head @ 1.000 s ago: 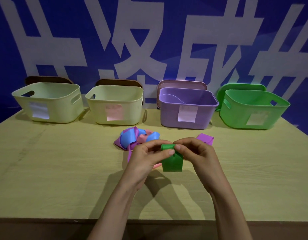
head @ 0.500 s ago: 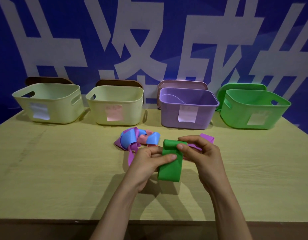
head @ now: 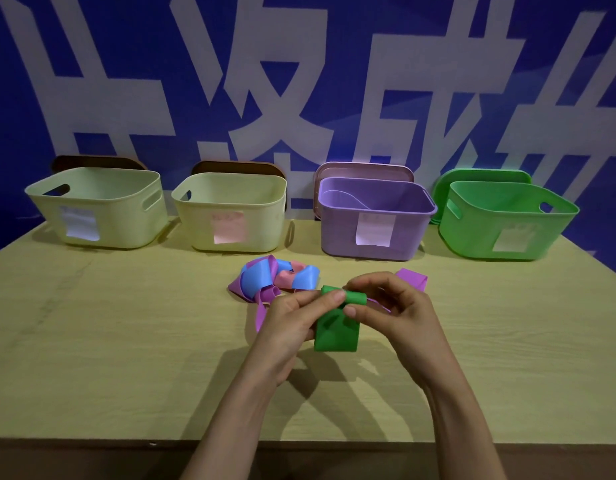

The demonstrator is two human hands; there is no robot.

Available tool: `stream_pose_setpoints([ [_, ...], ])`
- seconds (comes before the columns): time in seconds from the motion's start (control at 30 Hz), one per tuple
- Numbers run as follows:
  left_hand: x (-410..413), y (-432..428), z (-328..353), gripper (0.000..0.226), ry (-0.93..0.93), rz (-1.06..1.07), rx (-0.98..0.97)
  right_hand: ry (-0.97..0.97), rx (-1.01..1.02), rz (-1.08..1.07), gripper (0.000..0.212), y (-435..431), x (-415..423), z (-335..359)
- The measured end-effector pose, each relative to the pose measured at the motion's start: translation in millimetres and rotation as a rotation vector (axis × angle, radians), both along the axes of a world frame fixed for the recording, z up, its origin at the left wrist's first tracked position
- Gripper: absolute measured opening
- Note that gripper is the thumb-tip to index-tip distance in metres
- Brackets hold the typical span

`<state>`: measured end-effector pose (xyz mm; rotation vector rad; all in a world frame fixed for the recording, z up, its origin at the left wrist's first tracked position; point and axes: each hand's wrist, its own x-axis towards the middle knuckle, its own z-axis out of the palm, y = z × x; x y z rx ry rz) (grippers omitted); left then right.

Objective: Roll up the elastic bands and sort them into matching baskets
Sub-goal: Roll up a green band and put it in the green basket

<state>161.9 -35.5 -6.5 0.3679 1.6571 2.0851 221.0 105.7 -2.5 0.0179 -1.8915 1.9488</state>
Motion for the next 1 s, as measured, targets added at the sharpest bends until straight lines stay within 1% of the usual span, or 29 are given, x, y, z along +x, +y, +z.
stream_pose_setpoints([
  [0.1,1.3,-0.6,0.9,0.022,0.001,0.006,0.041,-0.059,-0.009,-0.043,0.029,-0.1,0.9,-1.7],
  [0.2,1.4,-0.1,0.2,0.025,0.001,0.013,0.064,-0.124,0.078,-0.051,0.026,-2.4,-0.1,-2.3],
  [0.23,1.6,0.2,-0.1,0.028,0.004,0.01,0.065,-0.13,0.085,-0.057,0.024,-3.1,-0.5,-2.8],
  [0.3,1.7,0.7,-1.0,0.033,0.015,-0.007,0.053,-0.126,0.081,-0.088,0.012,-2.9,-1.6,-2.9],
  [0.37,0.9,0.9,-0.7,0.03,0.013,-0.022,0.043,-0.115,0.06,-0.104,0.007,-1.6,-1.8,-3.7],
  [0.43,-0.6,0.5,-0.6,0.022,0.002,-0.014,0.038,-0.104,0.028,-0.113,0.012,-0.2,-1.1,-5.0],
  [0.5,-1.6,-0.8,-1.6,0.019,-0.006,-0.008,0.041,-0.085,-0.015,-0.103,0.014,0.9,0.2,-4.8],
  [0.6,-1.8,-1.9,-2.7,0.028,0.003,-0.033,0.047,-0.054,-0.005,-0.1,0.026,1.7,0.8,-4.5],
  [0.67,-1.5,-1.4,-2.0,0.035,-0.02,-0.041,0.073,-0.025,0.015,-0.111,0.031,1.0,0.8,-4.4],
  [0.77,-1.9,0.8,-0.8,0.032,-0.038,-0.019,0.106,0.015,0.048,-0.129,0.034,-0.4,-0.5,-5.5],
  [0.9,0.2,3.7,-3.5,0.019,-0.039,-0.005,0.134,0.007,0.057,-0.101,0.032,-0.5,0.7,-5.0],
  [1.0,1.6,5.0,-4.2,0.018,-0.033,0.015,0.174,-0.033,-0.008,-0.066,0.022,-0.1,2.3,-4.0],
])
